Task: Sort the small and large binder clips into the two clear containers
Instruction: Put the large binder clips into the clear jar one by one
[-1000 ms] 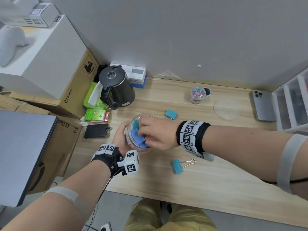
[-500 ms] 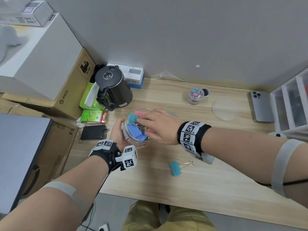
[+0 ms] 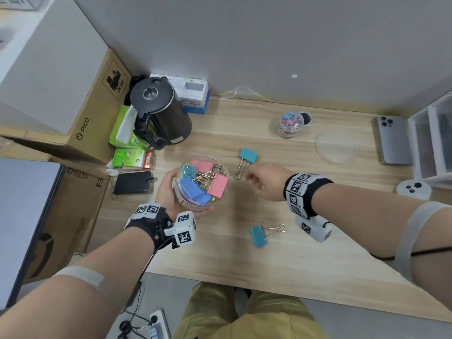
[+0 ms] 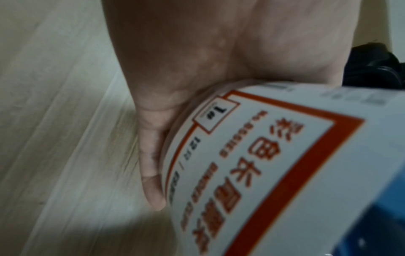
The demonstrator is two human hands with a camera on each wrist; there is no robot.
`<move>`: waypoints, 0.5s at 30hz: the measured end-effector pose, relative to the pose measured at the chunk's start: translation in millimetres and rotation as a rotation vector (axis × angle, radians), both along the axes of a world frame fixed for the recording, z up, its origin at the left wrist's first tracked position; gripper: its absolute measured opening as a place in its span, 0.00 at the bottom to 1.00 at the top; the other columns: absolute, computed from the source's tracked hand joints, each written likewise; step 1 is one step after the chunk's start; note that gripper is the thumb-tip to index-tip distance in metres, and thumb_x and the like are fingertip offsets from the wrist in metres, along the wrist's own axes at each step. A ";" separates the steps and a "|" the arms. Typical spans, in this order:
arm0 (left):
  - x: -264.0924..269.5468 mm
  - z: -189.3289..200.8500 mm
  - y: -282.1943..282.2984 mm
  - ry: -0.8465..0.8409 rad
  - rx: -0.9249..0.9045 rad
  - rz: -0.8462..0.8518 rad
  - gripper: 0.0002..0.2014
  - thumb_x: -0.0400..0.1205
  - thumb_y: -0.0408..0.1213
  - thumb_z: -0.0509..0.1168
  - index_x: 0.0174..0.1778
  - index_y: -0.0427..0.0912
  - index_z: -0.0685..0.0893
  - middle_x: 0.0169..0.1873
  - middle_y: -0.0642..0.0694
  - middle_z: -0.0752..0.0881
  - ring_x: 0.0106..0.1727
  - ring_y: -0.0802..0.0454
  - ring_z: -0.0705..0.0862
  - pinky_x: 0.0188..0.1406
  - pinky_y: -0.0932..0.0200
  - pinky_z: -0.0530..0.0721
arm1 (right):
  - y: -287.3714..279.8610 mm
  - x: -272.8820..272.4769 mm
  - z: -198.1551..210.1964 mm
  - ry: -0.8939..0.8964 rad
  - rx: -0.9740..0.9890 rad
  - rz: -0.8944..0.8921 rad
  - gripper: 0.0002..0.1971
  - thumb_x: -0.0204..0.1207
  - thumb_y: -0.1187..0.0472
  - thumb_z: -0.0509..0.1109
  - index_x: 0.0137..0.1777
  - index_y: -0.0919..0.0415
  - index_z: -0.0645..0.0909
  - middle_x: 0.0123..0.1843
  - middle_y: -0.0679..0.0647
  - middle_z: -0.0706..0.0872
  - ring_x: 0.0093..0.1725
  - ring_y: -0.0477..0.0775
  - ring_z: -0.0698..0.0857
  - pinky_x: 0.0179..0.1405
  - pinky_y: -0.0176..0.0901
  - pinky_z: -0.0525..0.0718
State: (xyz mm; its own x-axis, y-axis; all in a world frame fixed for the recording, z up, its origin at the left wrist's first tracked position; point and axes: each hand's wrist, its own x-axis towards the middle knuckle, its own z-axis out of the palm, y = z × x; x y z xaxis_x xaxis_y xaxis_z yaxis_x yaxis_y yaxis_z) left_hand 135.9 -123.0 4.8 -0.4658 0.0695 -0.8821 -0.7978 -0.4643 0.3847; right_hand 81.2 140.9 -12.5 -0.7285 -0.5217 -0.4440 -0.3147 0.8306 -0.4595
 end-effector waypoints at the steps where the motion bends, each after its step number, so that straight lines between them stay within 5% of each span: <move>1: 1.8 -1.5 1.2 -0.006 -0.008 0.011 0.32 0.78 0.66 0.58 0.63 0.44 0.88 0.57 0.34 0.92 0.60 0.32 0.86 0.75 0.31 0.73 | 4.0 8.4 -11.0 -0.093 0.078 0.061 0.14 0.67 0.63 0.68 0.54 0.52 0.79 0.46 0.45 0.83 0.46 0.55 0.83 0.45 0.44 0.83; 3: 4.4 -8.7 0.6 -0.015 -0.035 0.043 0.32 0.79 0.65 0.57 0.55 0.42 0.93 0.56 0.34 0.92 0.56 0.32 0.89 0.74 0.31 0.74 | 7.8 25.0 -26.5 -0.206 0.180 0.132 0.17 0.65 0.59 0.72 0.54 0.49 0.78 0.47 0.43 0.82 0.47 0.54 0.84 0.45 0.42 0.83; 6: 6.6 -14.3 1.8 -0.010 -0.024 0.038 0.35 0.84 0.61 0.53 0.34 0.38 0.95 0.39 0.35 0.93 0.36 0.38 0.93 0.61 0.38 0.79 | 6.7 43.0 -40.7 -0.258 0.271 0.256 0.30 0.60 0.51 0.84 0.59 0.52 0.74 0.54 0.46 0.82 0.49 0.55 0.84 0.44 0.44 0.81; 9: 8.1 -19.3 0.5 -0.034 -0.024 0.038 0.31 0.82 0.62 0.55 0.47 0.40 0.94 0.46 0.34 0.93 0.46 0.35 0.91 0.70 0.35 0.76 | 7.3 53.0 -48.2 -0.199 0.260 0.361 0.40 0.56 0.52 0.87 0.66 0.52 0.69 0.59 0.48 0.79 0.51 0.56 0.83 0.46 0.47 0.81; 11: 5.6 -17.4 1.6 -0.053 -0.026 0.042 0.30 0.80 0.63 0.57 0.57 0.42 0.90 0.54 0.33 0.92 0.56 0.32 0.87 0.75 0.31 0.72 | 8.2 55.4 -50.7 -0.153 0.230 0.388 0.40 0.63 0.56 0.81 0.74 0.49 0.65 0.62 0.50 0.79 0.54 0.59 0.83 0.51 0.53 0.84; 15: -3.5 -16.0 3.5 -0.072 -0.056 0.014 0.31 0.79 0.65 0.58 0.56 0.43 0.93 0.56 0.34 0.92 0.57 0.32 0.87 0.71 0.32 0.76 | 7.7 48.9 -50.3 -0.101 0.212 0.381 0.38 0.71 0.64 0.68 0.80 0.41 0.61 0.66 0.50 0.79 0.57 0.62 0.84 0.51 0.54 0.84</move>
